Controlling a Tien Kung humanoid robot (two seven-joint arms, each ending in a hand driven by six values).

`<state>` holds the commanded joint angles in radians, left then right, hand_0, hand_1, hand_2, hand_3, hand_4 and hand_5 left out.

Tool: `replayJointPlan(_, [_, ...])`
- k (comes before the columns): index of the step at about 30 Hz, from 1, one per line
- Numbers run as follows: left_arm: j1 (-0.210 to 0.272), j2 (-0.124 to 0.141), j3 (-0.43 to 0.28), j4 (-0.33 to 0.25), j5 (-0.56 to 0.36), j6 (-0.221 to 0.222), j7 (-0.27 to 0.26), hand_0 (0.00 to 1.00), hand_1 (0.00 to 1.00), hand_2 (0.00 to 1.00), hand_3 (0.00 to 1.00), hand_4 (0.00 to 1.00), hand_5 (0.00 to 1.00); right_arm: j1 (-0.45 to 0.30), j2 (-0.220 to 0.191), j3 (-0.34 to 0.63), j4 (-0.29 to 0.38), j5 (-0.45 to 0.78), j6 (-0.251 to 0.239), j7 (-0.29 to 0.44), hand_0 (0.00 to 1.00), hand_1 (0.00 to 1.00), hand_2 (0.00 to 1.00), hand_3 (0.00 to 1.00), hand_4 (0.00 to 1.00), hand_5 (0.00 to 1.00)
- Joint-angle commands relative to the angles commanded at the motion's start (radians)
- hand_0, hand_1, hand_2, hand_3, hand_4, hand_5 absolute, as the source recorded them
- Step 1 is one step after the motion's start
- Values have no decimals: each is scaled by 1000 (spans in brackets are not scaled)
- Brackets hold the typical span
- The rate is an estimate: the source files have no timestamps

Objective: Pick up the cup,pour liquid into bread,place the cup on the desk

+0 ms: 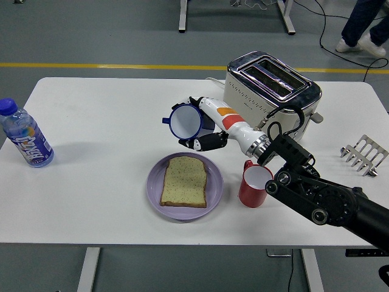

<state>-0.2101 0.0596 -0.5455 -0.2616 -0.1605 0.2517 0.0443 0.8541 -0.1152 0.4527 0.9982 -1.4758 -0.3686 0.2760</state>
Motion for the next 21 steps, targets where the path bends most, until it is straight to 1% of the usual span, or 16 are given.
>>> replayJointPlan(3, [-1,0,0,0,0,1,0,690,756,773,611,396,998,10,-11,-2,-3,-57,3,8,428,389,522,524,704,2])
replayJointPlan(8, [-2,1,2,0,-3,1,-1,690,756,773,611,396,998,27,-27,-10,-9,-132,21,20,432,393,523,525,704,2])
replayJointPlan(18, [-3,1,-1,-1,1,4,0,690,756,773,611,396,998,61,-39,-51,-31,-228,0,45,434,396,525,529,700,2])
replayJointPlan(21, [-3,0,-4,0,3,4,0,690,756,773,611,396,998,67,-42,-64,-39,-250,-15,55,434,396,525,529,700,2])
